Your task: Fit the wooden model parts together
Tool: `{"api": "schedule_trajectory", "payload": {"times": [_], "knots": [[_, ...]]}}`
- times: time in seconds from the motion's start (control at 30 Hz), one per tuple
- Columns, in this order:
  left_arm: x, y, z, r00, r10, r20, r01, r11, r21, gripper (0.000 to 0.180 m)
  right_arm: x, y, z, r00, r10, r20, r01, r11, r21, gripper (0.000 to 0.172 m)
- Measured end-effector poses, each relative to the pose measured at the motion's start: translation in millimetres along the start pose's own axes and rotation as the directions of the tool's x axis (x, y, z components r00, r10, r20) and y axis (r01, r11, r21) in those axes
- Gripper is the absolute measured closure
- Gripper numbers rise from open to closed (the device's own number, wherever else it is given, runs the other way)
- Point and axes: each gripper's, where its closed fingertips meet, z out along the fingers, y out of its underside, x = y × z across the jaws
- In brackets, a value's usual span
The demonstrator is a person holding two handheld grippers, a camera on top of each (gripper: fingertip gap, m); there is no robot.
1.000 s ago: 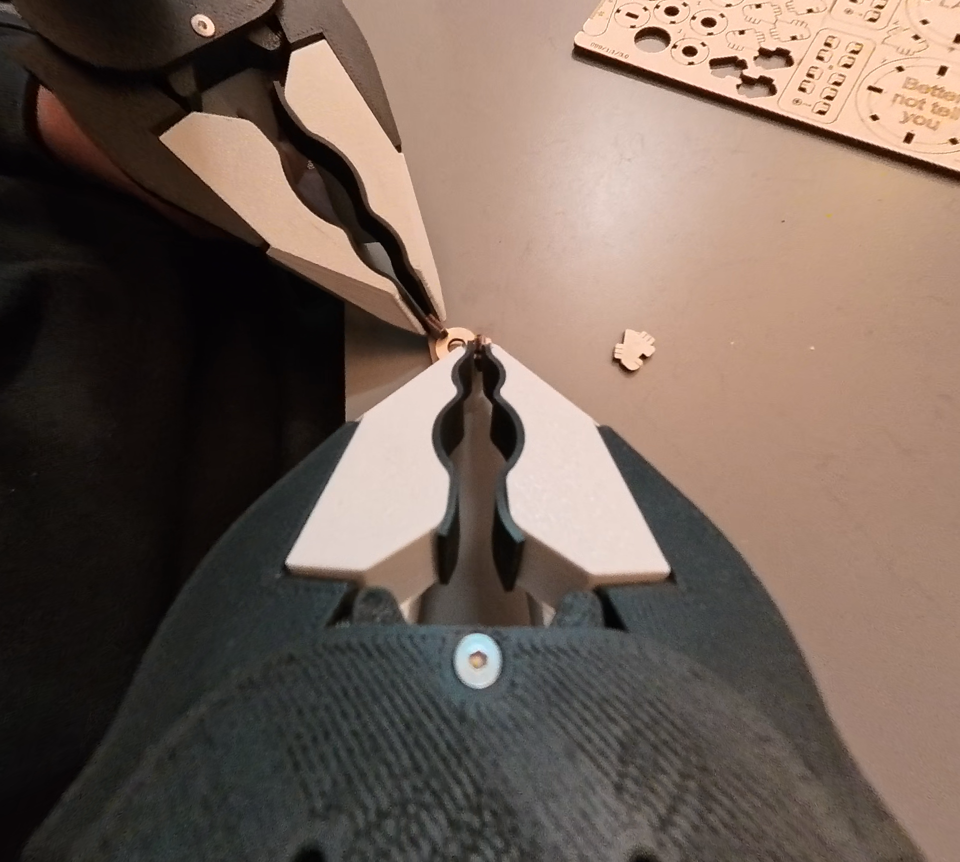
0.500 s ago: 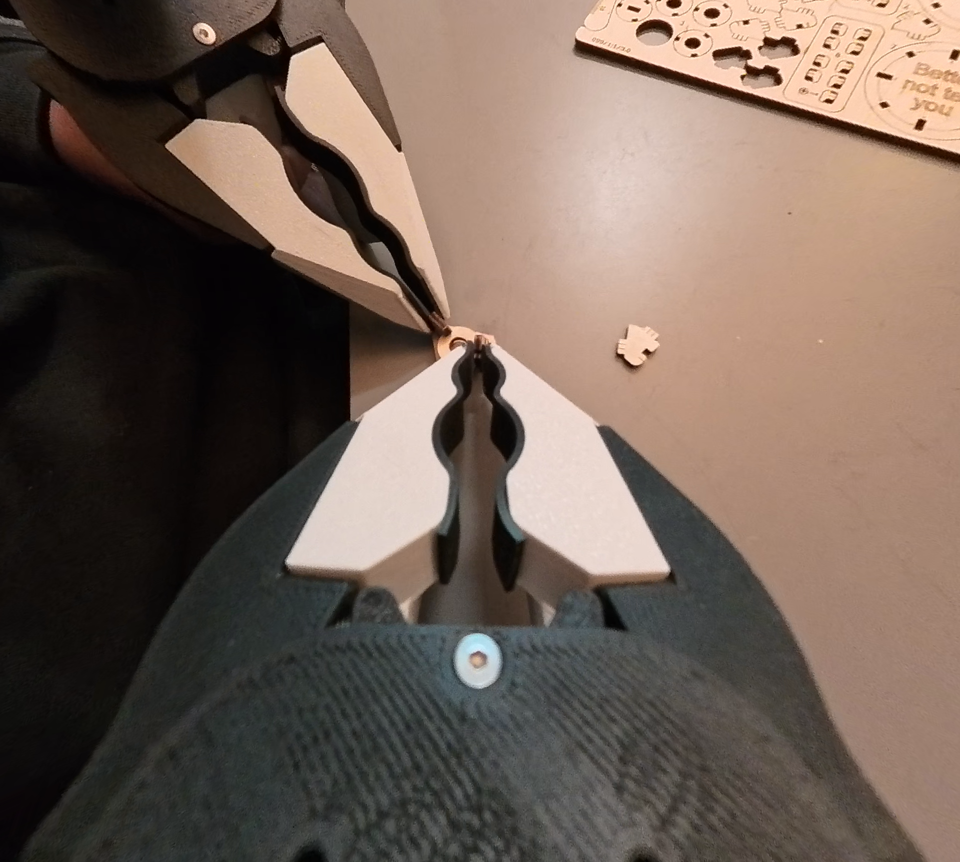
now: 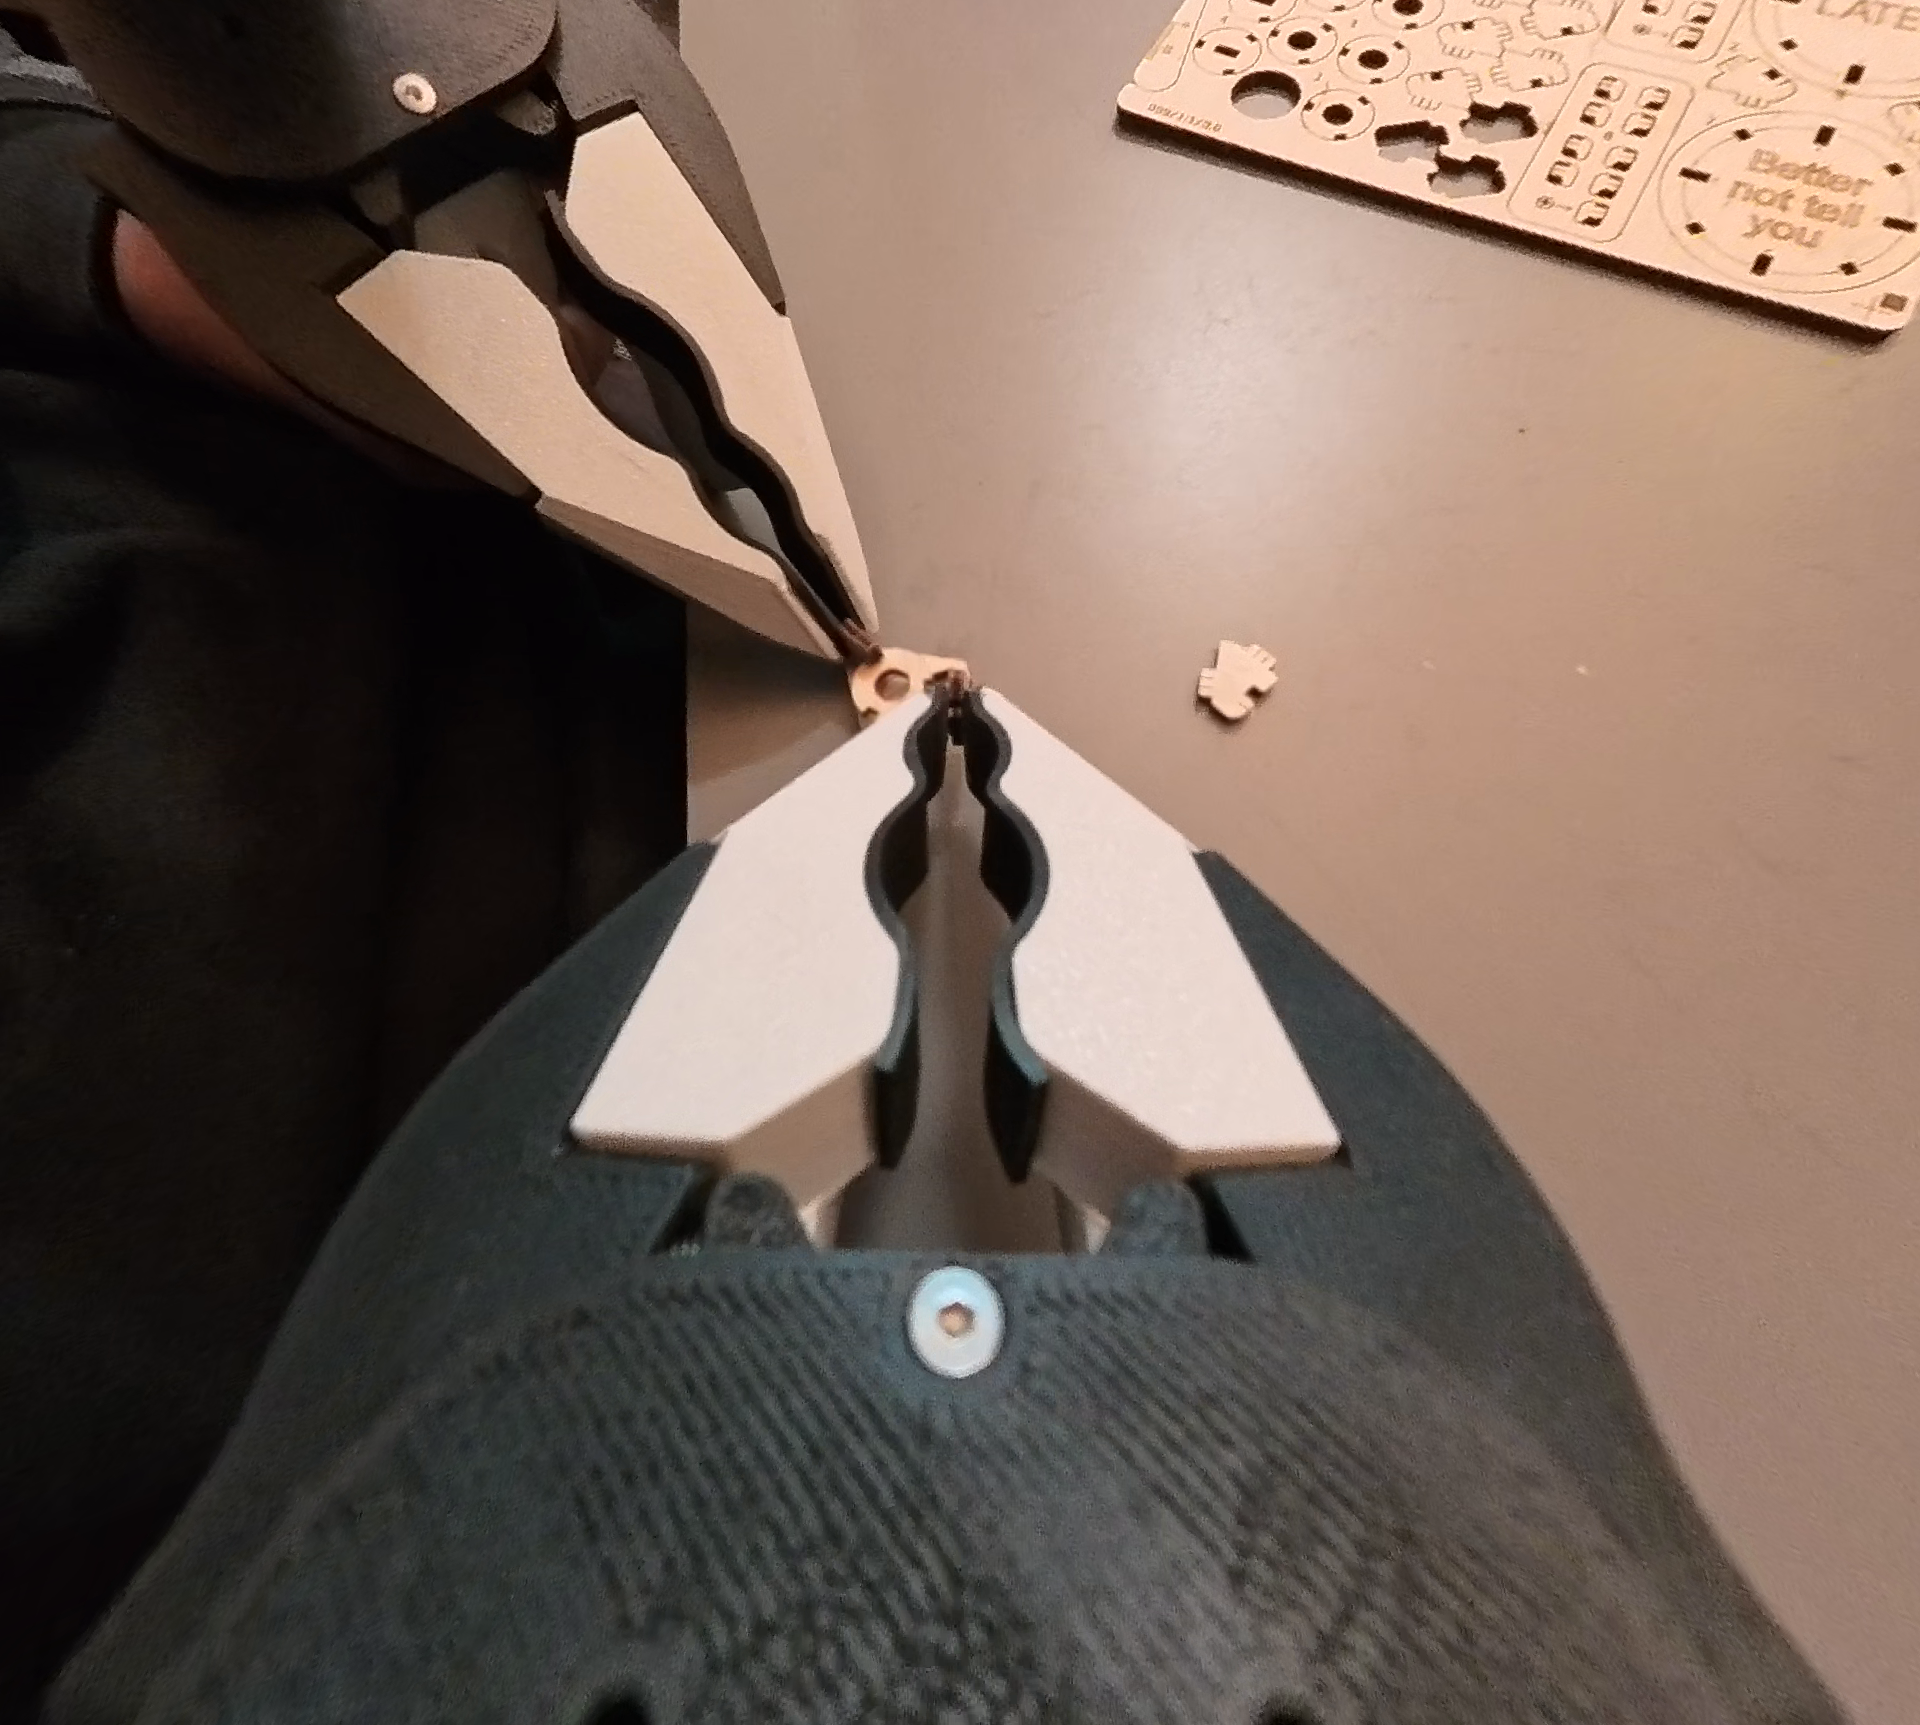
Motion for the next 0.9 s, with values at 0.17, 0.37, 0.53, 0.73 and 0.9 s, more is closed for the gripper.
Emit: {"api": "schedule_trajectory", "payload": {"times": [0.17, 0.37, 0.53, 0.73, 0.9], "knots": [[0.3, -0.1, 0.0, 1.000, -0.002, -0.006, 0.002, 1.000, 0.001, 0.178, 19.9, 9.1, -14.5, 0.997, 0.014, -0.082, -0.016, 1.000, -0.027, 0.171], [0.1, -0.7, 0.8, 1.000, 0.001, -0.004, -0.001, 1.000, 0.000, 0.178, 44.0, 22.2, -20.2, 0.964, -0.095, -0.248, 0.068, 0.991, -0.116, 0.171], [0.5, -1.8, 0.0, 0.999, -0.020, -0.031, 0.020, 1.000, 0.013, 0.178, 29.8, 6.3, -16.9, 0.953, -0.211, -0.218, 0.208, 0.977, -0.039, 0.135], [3.0, -6.4, -4.7, 0.989, -0.070, -0.131, 0.080, 0.994, 0.076, 0.179, -10.0, -0.9, -1.7, 0.973, -0.232, -0.011, 0.232, 0.972, 0.046, 0.139], [5.2, -4.8, -4.3, 0.992, -0.016, -0.126, 0.025, 0.997, 0.069, 0.179, -19.7, 0.2, 4.9, 0.971, -0.232, 0.053, 0.229, 0.971, 0.062, 0.152]]}}
